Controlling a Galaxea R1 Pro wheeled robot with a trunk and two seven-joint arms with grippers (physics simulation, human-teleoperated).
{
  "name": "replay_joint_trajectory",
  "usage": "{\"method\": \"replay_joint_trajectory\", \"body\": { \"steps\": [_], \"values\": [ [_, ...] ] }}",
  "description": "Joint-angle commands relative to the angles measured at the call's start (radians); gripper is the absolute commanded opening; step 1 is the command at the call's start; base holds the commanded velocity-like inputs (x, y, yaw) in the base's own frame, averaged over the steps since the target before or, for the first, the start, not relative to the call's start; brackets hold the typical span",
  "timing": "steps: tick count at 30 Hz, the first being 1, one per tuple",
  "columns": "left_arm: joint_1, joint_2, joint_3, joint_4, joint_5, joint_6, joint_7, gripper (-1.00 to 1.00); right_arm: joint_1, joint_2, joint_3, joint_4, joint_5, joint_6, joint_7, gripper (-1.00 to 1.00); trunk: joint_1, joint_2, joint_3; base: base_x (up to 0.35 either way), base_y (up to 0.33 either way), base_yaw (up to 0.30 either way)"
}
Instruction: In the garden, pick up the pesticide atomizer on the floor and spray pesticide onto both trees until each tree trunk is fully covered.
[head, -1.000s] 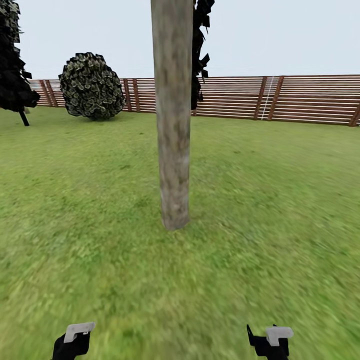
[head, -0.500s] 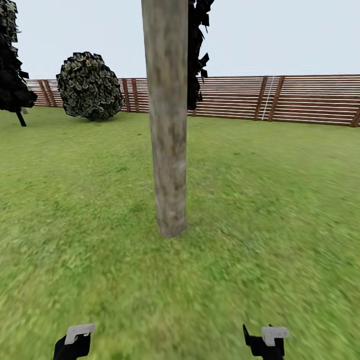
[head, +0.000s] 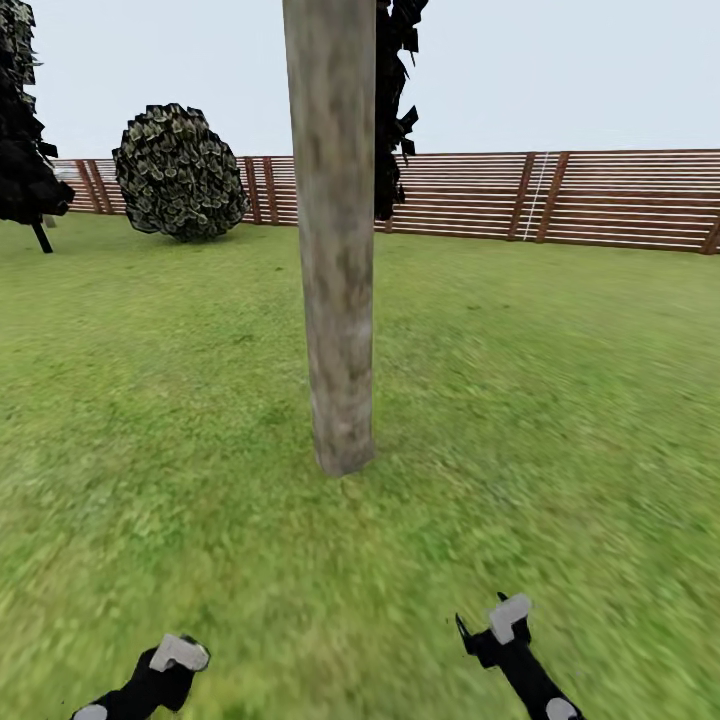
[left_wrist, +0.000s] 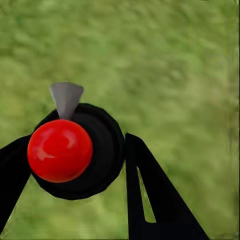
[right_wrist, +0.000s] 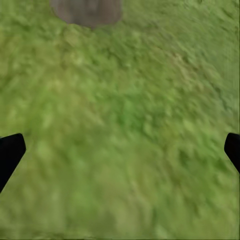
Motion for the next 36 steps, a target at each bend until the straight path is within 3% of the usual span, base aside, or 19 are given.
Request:
{"method": "replay_joint_trajectory", "body": {
  "steps": [1, 2, 5, 6, 7, 8, 9, 13, 18, 22, 27, 30, 31, 32, 33, 34, 36],
  "values": [
    [-0.024, 0.012, 0.003, -0.003, -0.034, 0.006, -0.071, -1.0, -0.003, -0.001, 0.009, -0.03, 0.052, 0.054, 0.032, 1.0, 0.0, 0.0, -0.001, 0.0, 0.0, 0.0],
    [-0.049, 0.019, 0.001, -0.005, -0.056, 0.017, -0.137, -1.0, -0.009, -0.001, 0.012, -0.057, 0.101, 0.106, 0.078, 1.0, 0.0, 0.0, -0.001, 0.0, 0.0, 0.0],
    [-0.102, 0.029, -0.003, -0.009, -0.116, 0.034, -0.263, -1.0, -0.034, -0.001, 0.016, -0.114, 0.171, 0.188, 0.203, 1.0, 0.0, 0.0, -0.001, 0.0, 0.0, 0.0],
    [-0.128, 0.032, -0.004, -0.01, -0.155, 0.042, -0.317, -1.0, -0.051, -0.002, 0.017, -0.142, 0.191, 0.215, 0.268, 1.0, 0.0, 0.0, -0.001, 0.0, 0.0, 0.0],
    [-0.165, 0.034, -0.004, -0.01, -0.221, 0.06, -0.382, -1.0, -0.074, -0.002, 0.017, -0.174, 0.208, 0.241, 0.361, 1.0, 0.0, 0.0, -0.001, 0.0, 0.0, 0.0],
    [-0.177, 0.034, -0.004, -0.01, -0.245, 0.067, -0.401, -1.0, -0.082, -0.002, 0.018, -0.182, 0.212, 0.247, 0.39, 1.0, 0.0, 0.0, -0.001, 0.0, 0.0, 0.0],
    [-0.217, 0.032, -0.004, -0.011, -0.337, 0.107, -0.466, -1.0, -0.118, -0.002, 0.018, -0.201, 0.221, 0.26, 0.5, 1.0, 0.0, 0.0, -0.001, 0.0, 0.0, 0.0],
    [-0.272, 0.024, -0.004, -0.014, -0.449, 0.154, -0.579, -1.0, -0.175, 0.0, 0.019, -0.212, 0.235, 0.268, 0.664, 1.0, 0.0, 0.0, -0.001, 0.0, 0.0, 0.0],
    [-0.302, 0.021, -0.005, -0.016, -0.503, 0.163, -0.645, -1.0, -0.199, 0.008, 0.021, -0.214, 0.247, 0.27, 0.746, 1.0, 0.0, 0.0, -0.001, 0.0, 0.0, 0.0],
    [-0.306, 0.02, -0.006, -0.015, -0.533, 0.162, -0.653, -1.0, -0.203, 0.012, 0.022, -0.214, 0.248, 0.269, 0.757, 1.0, 0.0, 0.0, -0.001, 0.0, 0.0, 0.0],
    [-0.307, 0.018, -0.009, -0.015, -0.559, 0.161, -0.655, -1.0, -0.203, 0.036, 0.023, -0.214, 0.249, 0.269, 0.759, 1.0, 0.0, 0.0, -0.001, 0.0, 0.0, 0.0],
    [-0.307, 0.014, -0.04, -0.014, -0.572, 0.162, -0.655, -1.0, -0.204, 0.048, 0.025, -0.214, 0.25, 0.269, 0.759, 1.0, 0.0, 0.0, -0.001, 0.0, 0.0, 0.0],
    [-0.306, 0.008, -0.052, -0.014, -0.575, 0.162, -0.655, -1.0, -0.204, 0.056, 0.025, -0.214, 0.251, 0.269, 0.759, -1.0, 0.0, 0.0, -0.001, 0.0, 0.0, 0.0],
    [-0.306, 0.003, -0.061, -0.014, -0.577, 0.163, -0.655, -1.0, -0.204, 0.064, 0.027, -0.213, 0.252, 0.268, 0.759, -1.0, 0.0, 0.0, -0.001, 0.0, 0.0, 0.0],
    [-0.305, -0.024, -0.078, -0.014, -0.58, 0.162, -0.655, -1.0, -0.204, 0.085, 0.108, -0.215, 0.253, 0.269, 0.759, -1.0, 0.0, 0.0, -0.001, 0.0, 0.0, 0.0],
    [-0.305, -0.046, -0.105, -0.013, -0.58, 0.162, -0.654, -1.0, -0.204, 0.112, 0.156, -0.217, 0.253, 0.269, 0.759, -1.0, 0.0, 0.0, -0.001, 0.0, 0.0, 0.0],
    [-0.305, -0.056, -0.134, -0.014, -0.58, 0.163, -0.653, -1.0, -0.204, 0.126, 0.162, -0.226, 0.253, 0.27, 0.759, -1.0, 0.0, 0.0, -0.001, 0.0, 0.0, 0.0]
  ]
}}
